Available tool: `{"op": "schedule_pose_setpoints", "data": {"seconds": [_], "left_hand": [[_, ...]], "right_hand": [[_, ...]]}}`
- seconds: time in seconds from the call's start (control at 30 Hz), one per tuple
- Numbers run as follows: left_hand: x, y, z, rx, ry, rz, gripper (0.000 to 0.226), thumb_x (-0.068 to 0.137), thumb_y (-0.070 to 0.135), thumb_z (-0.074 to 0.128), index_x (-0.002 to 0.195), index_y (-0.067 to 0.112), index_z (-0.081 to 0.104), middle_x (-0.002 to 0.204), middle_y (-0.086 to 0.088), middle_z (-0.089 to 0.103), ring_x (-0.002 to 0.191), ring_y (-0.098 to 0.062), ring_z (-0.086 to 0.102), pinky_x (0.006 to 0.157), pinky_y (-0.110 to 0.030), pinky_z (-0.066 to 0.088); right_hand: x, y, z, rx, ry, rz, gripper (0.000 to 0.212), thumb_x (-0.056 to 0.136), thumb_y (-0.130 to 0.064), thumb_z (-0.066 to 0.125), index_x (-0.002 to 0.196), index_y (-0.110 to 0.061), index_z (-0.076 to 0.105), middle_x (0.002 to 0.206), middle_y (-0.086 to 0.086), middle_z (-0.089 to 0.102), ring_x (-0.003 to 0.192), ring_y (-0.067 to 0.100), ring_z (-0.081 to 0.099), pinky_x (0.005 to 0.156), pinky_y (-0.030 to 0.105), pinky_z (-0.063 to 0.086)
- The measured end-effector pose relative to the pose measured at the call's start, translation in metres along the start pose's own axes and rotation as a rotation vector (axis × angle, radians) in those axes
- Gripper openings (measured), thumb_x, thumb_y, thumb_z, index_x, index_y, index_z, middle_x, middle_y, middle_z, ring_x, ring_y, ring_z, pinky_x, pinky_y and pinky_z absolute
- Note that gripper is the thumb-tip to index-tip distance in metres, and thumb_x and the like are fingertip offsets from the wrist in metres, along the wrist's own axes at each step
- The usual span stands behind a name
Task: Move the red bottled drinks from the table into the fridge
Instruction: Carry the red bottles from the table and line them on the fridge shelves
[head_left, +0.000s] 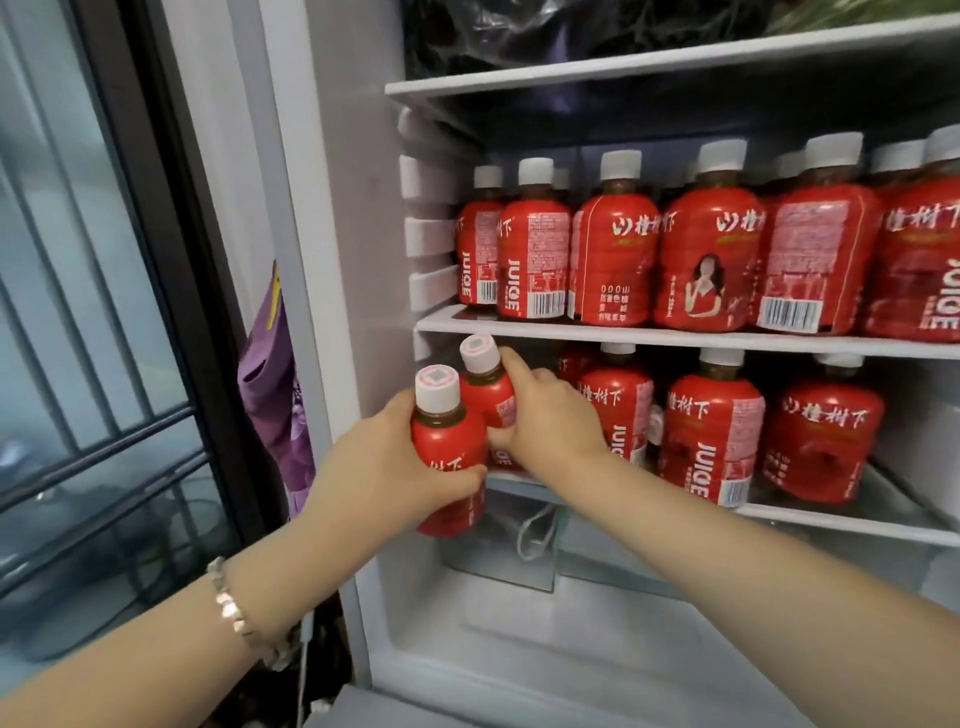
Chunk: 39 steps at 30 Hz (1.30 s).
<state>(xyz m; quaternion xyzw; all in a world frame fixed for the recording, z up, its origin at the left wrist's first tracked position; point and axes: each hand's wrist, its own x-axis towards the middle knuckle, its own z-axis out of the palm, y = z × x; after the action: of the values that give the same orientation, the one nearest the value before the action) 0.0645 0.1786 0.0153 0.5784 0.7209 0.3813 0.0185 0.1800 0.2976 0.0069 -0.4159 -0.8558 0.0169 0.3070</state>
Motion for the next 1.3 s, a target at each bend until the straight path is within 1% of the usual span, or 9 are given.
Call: {"op": "schedule_pose_setpoints", "data": {"seconds": [0.17, 0.37, 0.5, 0.83, 0.97, 1.03, 1.13, 1.23, 1.3], "left_hand": [[0.004, 0.001, 0.003, -0.015, 0.018, -0.041, 0.055, 0.062, 0.042, 0.079, 0.107, 0.034, 0.049, 0.086, 0.019, 0.058, 0.083, -0.007, 0.059, 0.073, -0.024, 0.047], [0.006, 0.005, 0.004, -0.005, 0.026, -0.038, 0.056, 0.062, 0.043, 0.079, 0.108, 0.029, 0.052, 0.09, 0.015, 0.061, 0.085, -0.011, 0.061, 0.079, -0.03, 0.052], [0.009, 0.005, 0.003, -0.045, 0.038, -0.025, 0.054, 0.061, 0.041, 0.08, 0.106, 0.03, 0.052, 0.088, 0.016, 0.06, 0.082, -0.006, 0.06, 0.074, -0.026, 0.05], [0.011, -0.005, 0.005, -0.085, 0.017, 0.006, 0.054, 0.059, 0.043, 0.079, 0.103, 0.034, 0.049, 0.084, 0.021, 0.056, 0.078, 0.003, 0.055, 0.063, -0.011, 0.042], [0.012, -0.005, 0.006, -0.083, 0.003, 0.005, 0.057, 0.058, 0.044, 0.078, 0.106, 0.035, 0.049, 0.087, 0.021, 0.057, 0.082, -0.001, 0.058, 0.068, -0.018, 0.045], [0.012, -0.005, 0.007, -0.075, -0.007, 0.004, 0.058, 0.057, 0.044, 0.079, 0.107, 0.034, 0.05, 0.09, 0.019, 0.06, 0.084, -0.005, 0.06, 0.073, -0.022, 0.048], [0.01, -0.005, 0.005, -0.097, -0.002, -0.003, 0.06, 0.057, 0.043, 0.079, 0.109, 0.033, 0.051, 0.094, 0.017, 0.062, 0.086, -0.005, 0.061, 0.075, -0.024, 0.05], [0.013, -0.005, 0.006, -0.117, -0.017, -0.011, 0.063, 0.057, 0.044, 0.079, 0.112, 0.032, 0.051, 0.097, 0.015, 0.062, 0.088, -0.008, 0.061, 0.078, -0.028, 0.052], [0.017, -0.003, 0.011, -0.147, -0.028, -0.026, 0.067, 0.057, 0.044, 0.08, 0.115, 0.032, 0.048, 0.098, 0.014, 0.062, 0.089, -0.009, 0.061, 0.079, -0.031, 0.053]], "right_hand": [[0.002, 0.012, -0.013, -0.1, 0.028, -0.055, 0.078, 0.074, -0.055, 0.064, 0.139, -0.028, 0.031, 0.112, 0.011, 0.058, 0.102, 0.033, 0.057, 0.078, 0.034, 0.044], [0.01, 0.01, -0.02, -0.154, -0.001, -0.063, 0.067, 0.073, -0.051, 0.067, 0.129, -0.023, 0.042, 0.104, 0.007, 0.064, 0.095, 0.03, 0.061, 0.069, 0.03, 0.039], [0.031, 0.01, -0.019, -0.137, -0.042, -0.005, 0.066, 0.071, -0.056, 0.069, 0.123, -0.019, 0.051, 0.114, 0.006, 0.063, 0.104, 0.028, 0.06, 0.08, 0.033, 0.047], [0.012, 0.008, 0.013, 0.097, 0.2, 0.224, 0.074, 0.073, -0.061, 0.066, 0.13, -0.018, 0.047, 0.107, 0.009, 0.067, 0.1, 0.031, 0.063, 0.085, 0.037, 0.05], [0.02, 0.004, 0.028, 0.165, 0.112, 0.232, 0.079, 0.079, -0.055, 0.062, 0.141, -0.016, 0.032, 0.114, 0.012, 0.063, 0.105, 0.032, 0.061, 0.088, 0.039, 0.049], [0.027, 0.003, 0.036, 0.345, 0.024, 0.339, 0.082, 0.082, -0.046, 0.064, 0.145, -0.013, 0.022, 0.122, 0.014, 0.059, 0.111, 0.032, 0.058, 0.092, 0.04, 0.048], [0.017, 0.006, 0.05, 0.459, -0.061, 0.437, 0.076, 0.088, -0.013, 0.061, 0.149, -0.012, 0.015, 0.138, 0.014, 0.042, 0.127, 0.029, 0.044, 0.104, 0.035, 0.036], [-0.01, 0.007, 0.042, 0.718, 0.036, 0.243, 0.063, 0.084, 0.015, 0.045, 0.14, -0.013, 0.037, 0.141, 0.007, 0.039, 0.129, 0.018, 0.042, 0.106, 0.021, 0.033], [-0.026, 0.011, 0.025, 0.977, -0.051, 0.108, 0.071, 0.08, 0.021, 0.044, 0.139, -0.018, 0.035, 0.133, 0.007, 0.047, 0.118, 0.012, 0.051, 0.1, 0.021, 0.042]]}}
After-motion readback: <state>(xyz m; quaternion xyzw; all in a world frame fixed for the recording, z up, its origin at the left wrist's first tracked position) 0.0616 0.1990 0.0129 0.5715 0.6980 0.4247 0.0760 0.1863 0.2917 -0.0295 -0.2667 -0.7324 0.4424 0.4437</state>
